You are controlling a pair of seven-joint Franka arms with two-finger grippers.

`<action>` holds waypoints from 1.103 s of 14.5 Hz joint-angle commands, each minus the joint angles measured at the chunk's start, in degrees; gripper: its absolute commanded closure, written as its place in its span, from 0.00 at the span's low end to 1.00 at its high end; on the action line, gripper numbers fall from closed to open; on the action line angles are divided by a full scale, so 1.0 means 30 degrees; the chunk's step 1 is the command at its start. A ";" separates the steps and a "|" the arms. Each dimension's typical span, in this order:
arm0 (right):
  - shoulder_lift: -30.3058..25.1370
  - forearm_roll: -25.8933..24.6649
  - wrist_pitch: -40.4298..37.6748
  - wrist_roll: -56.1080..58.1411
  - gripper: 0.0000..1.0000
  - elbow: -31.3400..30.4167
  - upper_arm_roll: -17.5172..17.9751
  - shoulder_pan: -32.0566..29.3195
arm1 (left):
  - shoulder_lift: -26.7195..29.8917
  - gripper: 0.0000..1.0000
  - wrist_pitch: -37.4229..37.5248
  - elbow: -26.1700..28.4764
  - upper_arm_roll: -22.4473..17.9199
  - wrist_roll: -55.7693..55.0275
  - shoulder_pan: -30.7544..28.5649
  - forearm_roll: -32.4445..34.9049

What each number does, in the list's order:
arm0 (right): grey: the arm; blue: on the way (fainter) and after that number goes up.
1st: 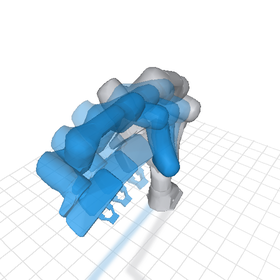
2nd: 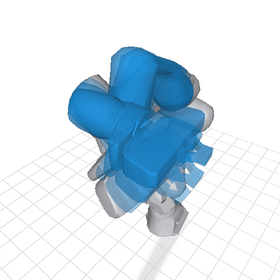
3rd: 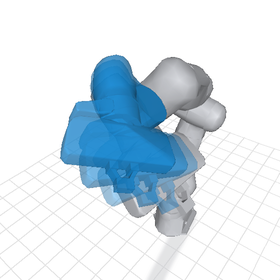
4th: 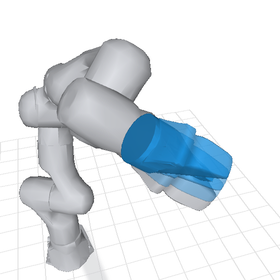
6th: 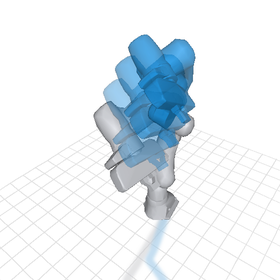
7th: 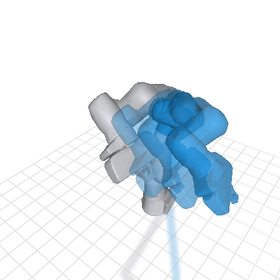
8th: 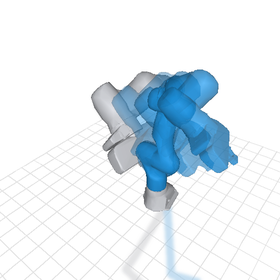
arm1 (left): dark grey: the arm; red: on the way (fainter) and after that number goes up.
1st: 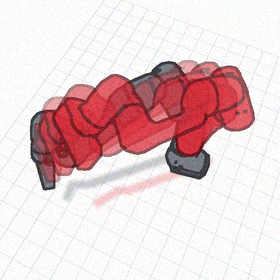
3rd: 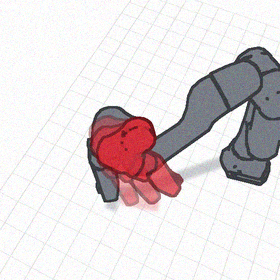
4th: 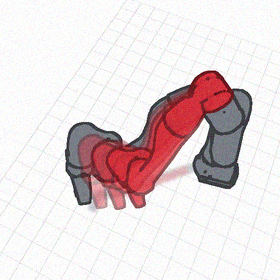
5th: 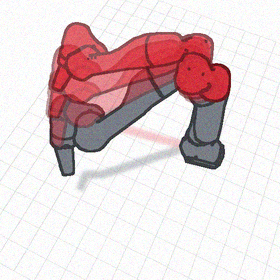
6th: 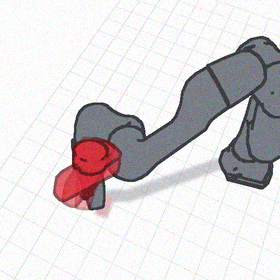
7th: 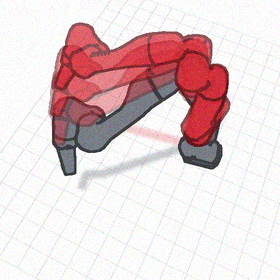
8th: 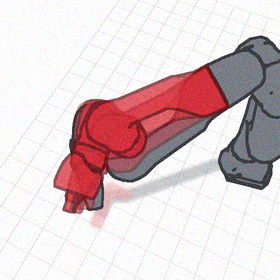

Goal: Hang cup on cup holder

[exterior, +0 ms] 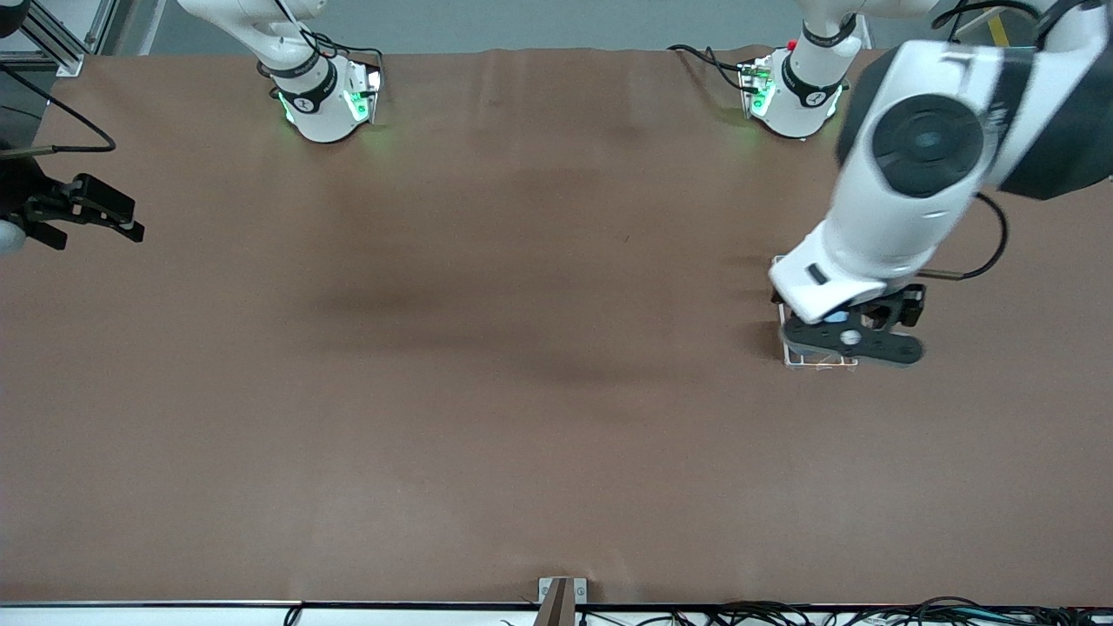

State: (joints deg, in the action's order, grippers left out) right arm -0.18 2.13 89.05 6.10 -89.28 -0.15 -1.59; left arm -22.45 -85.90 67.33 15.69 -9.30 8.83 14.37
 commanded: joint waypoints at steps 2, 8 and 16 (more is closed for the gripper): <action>-0.0115 -0.0240 0.0024 -0.0246 0.00 -0.0152 0.0225 -0.0259 | 0.1886 0.00 -0.0166 0.0439 0.0131 -0.0619 -0.2677 -0.3586; -0.0114 -0.0240 -0.0034 -0.0246 0.00 -0.0152 0.0225 -0.0259 | 0.4254 0.00 0.0301 0.2218 -0.0277 -0.0035 -0.3235 -0.3852; -0.0056 -0.0269 0.0200 -0.0246 0.00 -0.0036 0.0225 -0.0289 | 0.9764 0.00 0.0127 0.8869 -0.1744 -0.0326 -0.3644 -0.5256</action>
State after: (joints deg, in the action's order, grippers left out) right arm -0.12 2.13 89.31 6.10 -89.33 -0.15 -1.62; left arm 0.97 -84.11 86.40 11.11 -9.83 -0.55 1.29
